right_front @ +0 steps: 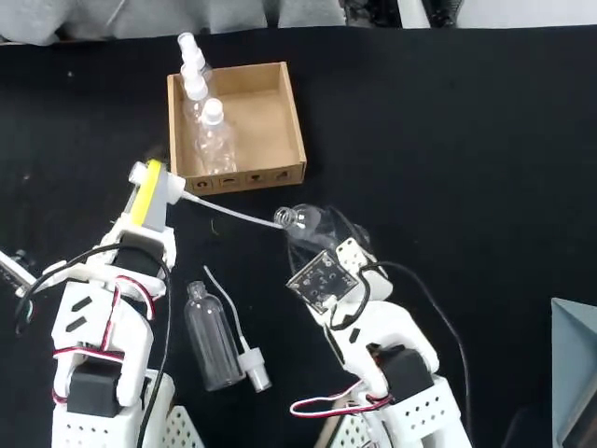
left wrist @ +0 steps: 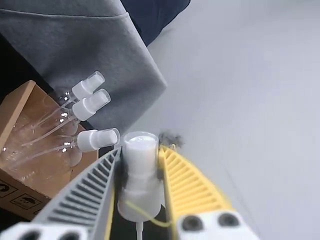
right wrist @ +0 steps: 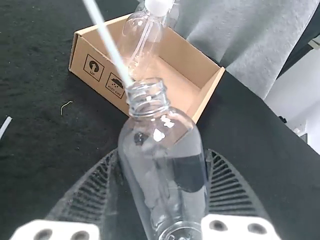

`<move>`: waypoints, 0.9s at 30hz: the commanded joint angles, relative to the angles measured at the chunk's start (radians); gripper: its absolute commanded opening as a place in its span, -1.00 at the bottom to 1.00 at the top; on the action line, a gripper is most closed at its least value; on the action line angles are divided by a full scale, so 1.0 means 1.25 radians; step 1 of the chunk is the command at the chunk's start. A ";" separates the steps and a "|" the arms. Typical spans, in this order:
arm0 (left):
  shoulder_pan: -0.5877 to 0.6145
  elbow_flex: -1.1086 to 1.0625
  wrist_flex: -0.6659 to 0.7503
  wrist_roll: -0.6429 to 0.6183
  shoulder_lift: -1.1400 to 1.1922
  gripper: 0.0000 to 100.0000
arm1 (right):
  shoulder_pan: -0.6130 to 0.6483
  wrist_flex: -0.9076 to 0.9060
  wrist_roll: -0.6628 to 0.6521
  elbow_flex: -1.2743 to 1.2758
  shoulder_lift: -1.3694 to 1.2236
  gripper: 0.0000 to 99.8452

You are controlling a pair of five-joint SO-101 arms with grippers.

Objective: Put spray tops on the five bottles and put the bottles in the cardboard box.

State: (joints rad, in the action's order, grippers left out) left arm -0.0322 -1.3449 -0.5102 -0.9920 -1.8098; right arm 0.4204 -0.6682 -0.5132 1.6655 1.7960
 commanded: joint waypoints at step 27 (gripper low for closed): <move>-0.030 -0.051 0.037 0.000 -0.012 -0.94 | 0.045 0.018 0.005 -0.006 0.026 -0.72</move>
State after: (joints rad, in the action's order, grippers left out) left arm -0.0522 -1.4200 -0.4872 -0.9920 -1.8113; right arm 0.4603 -0.6682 -0.5148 1.6655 1.7960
